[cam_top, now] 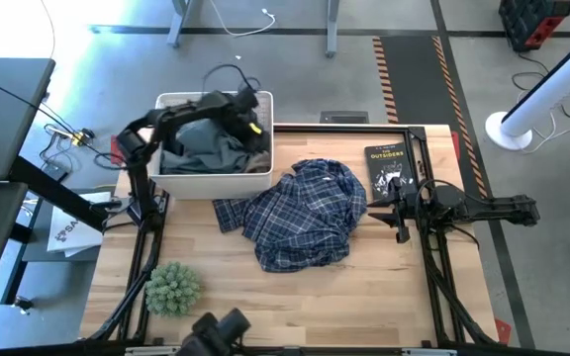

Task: Sort clothes
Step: Put the grey pants into the white laundry bin

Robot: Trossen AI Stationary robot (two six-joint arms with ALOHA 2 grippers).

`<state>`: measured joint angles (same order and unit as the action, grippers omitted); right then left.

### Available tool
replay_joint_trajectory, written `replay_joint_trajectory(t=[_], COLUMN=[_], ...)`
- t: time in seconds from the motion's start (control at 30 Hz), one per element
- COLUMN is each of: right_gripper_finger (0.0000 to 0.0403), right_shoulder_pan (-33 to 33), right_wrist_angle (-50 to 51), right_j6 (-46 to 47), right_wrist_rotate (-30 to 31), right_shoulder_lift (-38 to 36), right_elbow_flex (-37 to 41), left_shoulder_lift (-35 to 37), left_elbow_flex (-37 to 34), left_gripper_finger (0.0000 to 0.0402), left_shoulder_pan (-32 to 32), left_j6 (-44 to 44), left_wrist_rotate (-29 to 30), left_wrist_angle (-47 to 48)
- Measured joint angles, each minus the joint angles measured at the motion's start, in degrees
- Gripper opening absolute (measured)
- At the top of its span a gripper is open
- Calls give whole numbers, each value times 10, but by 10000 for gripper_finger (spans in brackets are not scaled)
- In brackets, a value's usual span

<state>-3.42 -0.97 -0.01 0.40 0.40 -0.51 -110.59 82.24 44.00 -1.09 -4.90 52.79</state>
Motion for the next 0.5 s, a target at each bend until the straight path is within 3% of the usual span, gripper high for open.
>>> replay_joint_trajectory(t=[0.2,0.37,0.5], right_gripper_finger=[112,112,112], right_shoulder_pan=[0,0,0], right_wrist_angle=[0,0,0], right_j6=[0,0,0], right_wrist_rotate=[0,0,0], right_shoulder_lift=[0,0,0], right_elbow_flex=[0,0,0], left_shoulder_lift=[14,134,230], left_elbow_flex=[15,75,85], left_gripper_finger=[1,0,0], left_shoulder_pan=[-33,-67,-118], left_j6=[29,-8,-84], left_wrist_rotate=[46,57,66], left_wrist_angle=[19,37,26])
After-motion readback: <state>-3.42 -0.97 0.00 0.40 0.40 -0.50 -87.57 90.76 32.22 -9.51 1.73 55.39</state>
